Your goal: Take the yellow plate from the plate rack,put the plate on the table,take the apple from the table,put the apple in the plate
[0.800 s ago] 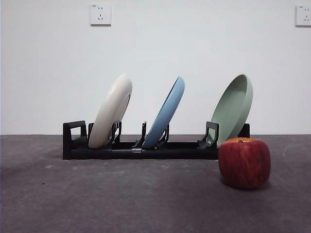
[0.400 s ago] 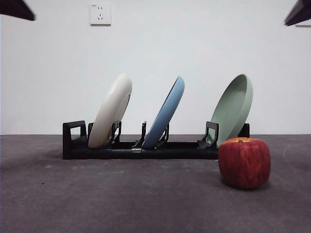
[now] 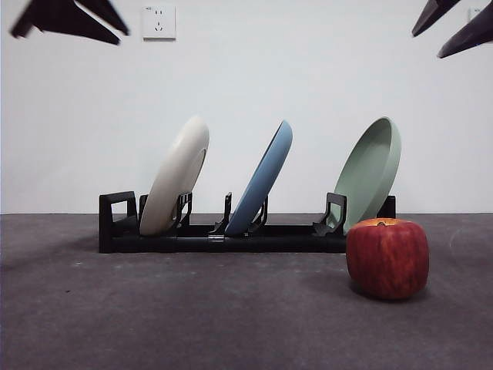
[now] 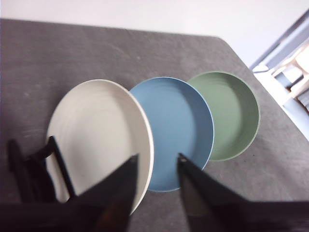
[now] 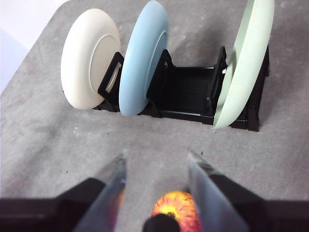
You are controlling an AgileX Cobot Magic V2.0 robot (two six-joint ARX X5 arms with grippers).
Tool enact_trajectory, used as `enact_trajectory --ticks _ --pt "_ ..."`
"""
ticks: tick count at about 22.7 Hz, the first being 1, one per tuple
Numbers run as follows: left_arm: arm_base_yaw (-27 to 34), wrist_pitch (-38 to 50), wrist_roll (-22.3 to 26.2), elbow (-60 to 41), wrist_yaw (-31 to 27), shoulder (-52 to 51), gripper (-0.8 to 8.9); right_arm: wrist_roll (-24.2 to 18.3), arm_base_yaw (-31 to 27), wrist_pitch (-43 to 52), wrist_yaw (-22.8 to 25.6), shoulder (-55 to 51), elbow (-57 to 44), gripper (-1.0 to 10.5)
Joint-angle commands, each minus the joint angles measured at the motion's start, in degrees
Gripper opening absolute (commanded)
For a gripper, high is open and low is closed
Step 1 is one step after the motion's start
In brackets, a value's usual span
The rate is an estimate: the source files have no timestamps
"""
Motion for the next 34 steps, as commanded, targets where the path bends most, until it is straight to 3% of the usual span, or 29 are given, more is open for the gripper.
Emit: enact_trajectory --ticks 1,5,12,24,25,29,34 --pt "-1.95 -2.10 0.72 5.01 0.33 5.11 2.90 -0.66 0.15 0.15 -0.07 0.31 0.26 2.3" --pt "-6.29 -5.70 1.81 12.48 -3.78 13.16 2.90 -0.66 0.13 0.15 -0.07 0.31 0.26 2.3" --pt "-10.14 -4.50 2.08 12.85 -10.40 19.32 2.83 -0.66 0.13 0.13 -0.07 0.31 0.26 2.3" --pt "-10.62 -2.36 2.23 12.85 -10.69 23.50 2.78 -0.63 0.13 0.11 0.02 0.31 0.26 2.3" --pt "-10.62 -1.73 2.21 12.85 -10.49 23.50 2.67 -0.63 0.13 0.11 0.13 0.31 0.26 2.3" --pt "-10.62 -1.66 2.36 12.90 -10.19 23.45 0.00 -0.63 0.13 0.11 0.33 0.31 0.26 2.2" --pt "-11.23 -4.85 3.30 15.28 -10.05 22.75 -0.09 -0.63 0.13 0.13 0.33 0.31 0.26 2.2"
